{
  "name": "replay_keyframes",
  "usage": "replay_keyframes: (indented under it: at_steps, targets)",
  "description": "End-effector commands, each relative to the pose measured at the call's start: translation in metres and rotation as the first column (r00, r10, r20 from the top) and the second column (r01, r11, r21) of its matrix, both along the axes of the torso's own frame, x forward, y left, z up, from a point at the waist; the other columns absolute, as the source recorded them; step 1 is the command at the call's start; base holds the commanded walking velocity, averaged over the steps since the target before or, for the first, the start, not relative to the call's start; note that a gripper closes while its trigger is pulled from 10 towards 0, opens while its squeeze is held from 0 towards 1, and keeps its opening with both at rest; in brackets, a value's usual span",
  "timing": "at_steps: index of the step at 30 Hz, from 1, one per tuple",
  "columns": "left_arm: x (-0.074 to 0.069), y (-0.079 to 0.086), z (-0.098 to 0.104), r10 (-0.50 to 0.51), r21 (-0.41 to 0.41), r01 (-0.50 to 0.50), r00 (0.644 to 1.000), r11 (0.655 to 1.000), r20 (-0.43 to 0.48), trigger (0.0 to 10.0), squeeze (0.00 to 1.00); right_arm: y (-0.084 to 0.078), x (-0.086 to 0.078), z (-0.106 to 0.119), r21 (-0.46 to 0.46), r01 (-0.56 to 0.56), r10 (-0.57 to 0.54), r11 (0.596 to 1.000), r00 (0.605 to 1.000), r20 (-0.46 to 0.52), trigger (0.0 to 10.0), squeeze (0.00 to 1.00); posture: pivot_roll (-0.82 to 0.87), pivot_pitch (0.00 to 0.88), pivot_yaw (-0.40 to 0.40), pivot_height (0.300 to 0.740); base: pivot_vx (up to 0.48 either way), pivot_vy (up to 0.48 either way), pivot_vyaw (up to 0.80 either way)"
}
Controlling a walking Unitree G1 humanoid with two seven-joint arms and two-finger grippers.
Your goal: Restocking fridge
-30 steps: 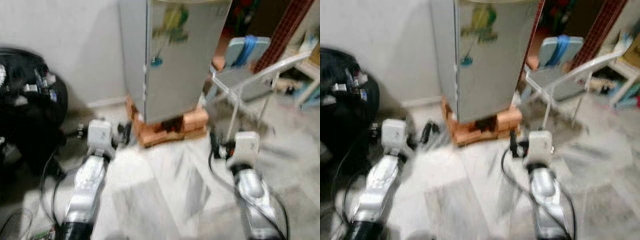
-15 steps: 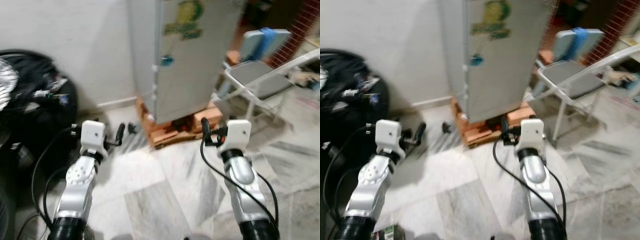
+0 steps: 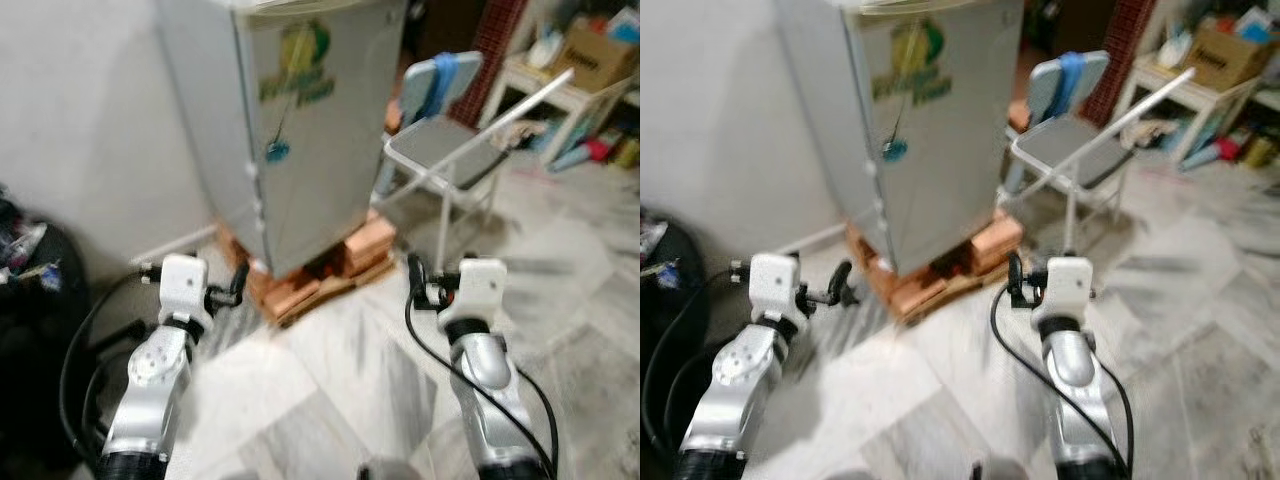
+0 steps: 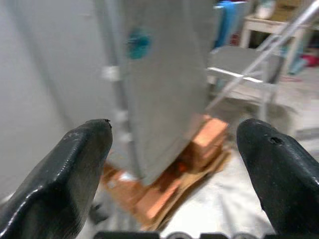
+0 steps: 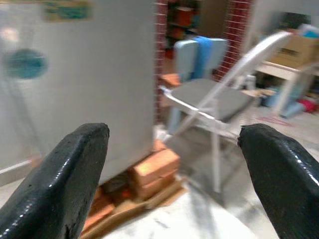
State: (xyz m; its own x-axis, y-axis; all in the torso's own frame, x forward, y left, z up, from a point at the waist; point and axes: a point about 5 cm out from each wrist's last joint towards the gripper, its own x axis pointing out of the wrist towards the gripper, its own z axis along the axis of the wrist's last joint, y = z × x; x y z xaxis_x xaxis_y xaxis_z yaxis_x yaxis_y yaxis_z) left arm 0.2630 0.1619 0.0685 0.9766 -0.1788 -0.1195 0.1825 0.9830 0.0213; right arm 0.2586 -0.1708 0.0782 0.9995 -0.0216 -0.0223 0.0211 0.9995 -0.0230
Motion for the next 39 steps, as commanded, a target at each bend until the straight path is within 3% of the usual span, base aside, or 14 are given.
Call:
replay_keyframes:
  at_steps: [1, 4, 5, 9, 19, 24, 31, 39]
  targets:
    - [0.001, -0.005, 0.001, -0.002, -0.019, 0.002, 1.0, 1.0, 0.0, 10.0, 0.0, -0.01, -0.003, 0.0, -0.006, 0.027, -0.027, 1.0, 1.0, -0.004, 10.0, 0.0, 0.05, 0.021, -0.011, 0.74, 0.386, 0.285, -0.8]
    - [0.001, -0.006, 0.002, 0.002, -0.019, -0.002, 1.0, 1.0, 0.001, 10.0, 0.0, -0.01, -0.004, -0.001, -0.007, 0.024, -0.024, 1.0, 1.0, -0.008, 10.0, 0.0, 0.05, 0.02, -0.016, 0.74, 0.385, 0.287, -0.53]
    - [-0.001, -0.003, 0.001, 0.037, -0.017, -0.037, 0.999, 0.999, 0.004, 10.0, 0.0, -0.01, -0.004, -0.002, -0.02, 0.002, -0.002, 1.0, 1.0, -0.022, 10.0, 0.0, 0.08, 0.017, -0.06, 0.74, 0.255, 0.382, 0.0]
    - [-0.007, 0.006, 0.0, 0.104, -0.007, -0.104, 0.995, 0.995, 0.0, 10.0, 0.0, -0.007, 0.001, -0.002, -0.037, -0.035, 0.034, 0.999, 0.999, -0.03, 10.0, 0.0, 0.1, 0.017, -0.076, 0.74, 0.064, 0.161, 0.0]
    - [-0.022, 0.019, -0.005, 0.135, 0.025, -0.134, 0.99, 0.991, -0.045, 10.0, 0.0, -0.009, 0.0, -0.005, -0.025, -0.024, 0.023, 0.999, 0.999, -0.038, 10.0, 0.0, 0.1, 0.014, -0.045, 0.74, 0.0, 0.259, -0.3]
    - [-0.023, 0.02, -0.004, 0.111, 0.045, -0.108, 0.992, 0.993, -0.056, 10.0, 0.0, -0.011, -0.004, -0.005, -0.025, -0.001, 0.0, 1.0, 0.999, -0.035, 10.0, 0.0, 0.09, 0.01, -0.023, 0.74, 0.0, 0.48, -0.09]
    - [-0.018, 0.022, 0.003, 0.04, 0.105, -0.039, 0.999, 0.994, -0.006, 10.0, 0.0, -0.023, -0.003, -0.001, -0.017, 0.095, -0.095, 0.995, 0.995, -0.016, 10.0, 0.0, 0.06, 0.006, 0.021, 0.74, 0.0, 0.473, 0.0]
    - [-0.012, 0.013, 0.005, -0.011, 0.112, 0.009, 1.0, 0.994, 0.014, 10.0, 0.0, -0.021, -0.002, 0.003, -0.029, 0.072, -0.072, 0.997, 0.997, -0.001, 10.0, 0.0, 0.05, 0.011, 0.017, 0.74, 0.062, 0.435, -0.8]
